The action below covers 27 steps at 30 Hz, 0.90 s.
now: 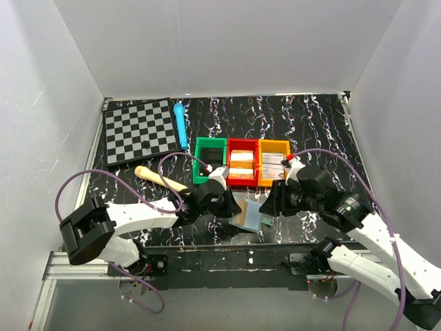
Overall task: Take the credit cards out of the card holder
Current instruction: Place the card holder at the center of the board.
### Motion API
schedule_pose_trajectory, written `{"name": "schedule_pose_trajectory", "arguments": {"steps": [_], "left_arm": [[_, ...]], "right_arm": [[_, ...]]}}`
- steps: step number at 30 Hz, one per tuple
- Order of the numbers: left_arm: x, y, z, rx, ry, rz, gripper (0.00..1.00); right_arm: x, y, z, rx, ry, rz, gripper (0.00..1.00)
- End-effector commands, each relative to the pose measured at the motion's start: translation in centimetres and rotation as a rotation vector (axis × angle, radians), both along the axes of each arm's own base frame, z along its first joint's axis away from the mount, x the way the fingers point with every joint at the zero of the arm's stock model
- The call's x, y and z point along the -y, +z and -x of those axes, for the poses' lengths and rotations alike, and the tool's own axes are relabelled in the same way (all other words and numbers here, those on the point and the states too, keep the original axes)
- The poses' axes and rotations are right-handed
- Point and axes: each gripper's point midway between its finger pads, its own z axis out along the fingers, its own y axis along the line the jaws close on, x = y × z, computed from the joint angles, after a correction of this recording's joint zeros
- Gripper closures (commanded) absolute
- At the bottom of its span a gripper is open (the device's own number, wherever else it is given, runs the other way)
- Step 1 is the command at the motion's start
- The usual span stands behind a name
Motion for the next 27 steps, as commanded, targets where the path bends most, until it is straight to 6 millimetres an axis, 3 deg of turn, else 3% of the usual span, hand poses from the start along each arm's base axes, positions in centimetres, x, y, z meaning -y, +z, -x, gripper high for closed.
{"name": "schedule_pose_trajectory", "arguments": {"steps": [1,10,12,17,21,24,27], "left_arm": [[0.2,0.8,-2.0,0.014,0.081,0.084,1.00],[-0.5,-2.3,-2.1,-0.071,0.082,0.123,1.00],[-0.9,-2.9,-2.1,-0.082,0.084,0.114,1.00],[-1.7,-4.1,-2.0,-0.100,0.092,0.089,1.00],[-2.0,-4.3,-1.7,-0.108,0.089,0.083,1.00],[-2.5,-4.4,-1.6,-0.108,0.087,0.076,0.90],[-2.9,-4.1,-1.6,-0.107,0.090,0.067,0.62]], "right_arm": [[-1.3,-1.8,-2.3,0.047,-0.051,-0.039,0.49],[-3.5,-4.4,-4.1,0.082,-0.046,-0.101,0.64],[-4.2,-5.6,-4.4,0.050,-0.038,-0.111,0.69],[-6.1,-8.5,-5.0,-0.041,-0.007,-0.135,0.71],[-6.1,-11.1,-5.1,-0.107,-0.009,-0.087,0.72],[-5.6,-12.8,-4.7,-0.146,-0.014,-0.060,0.73],[-5.0,-14.3,-4.2,-0.178,-0.020,-0.028,0.73]]}}
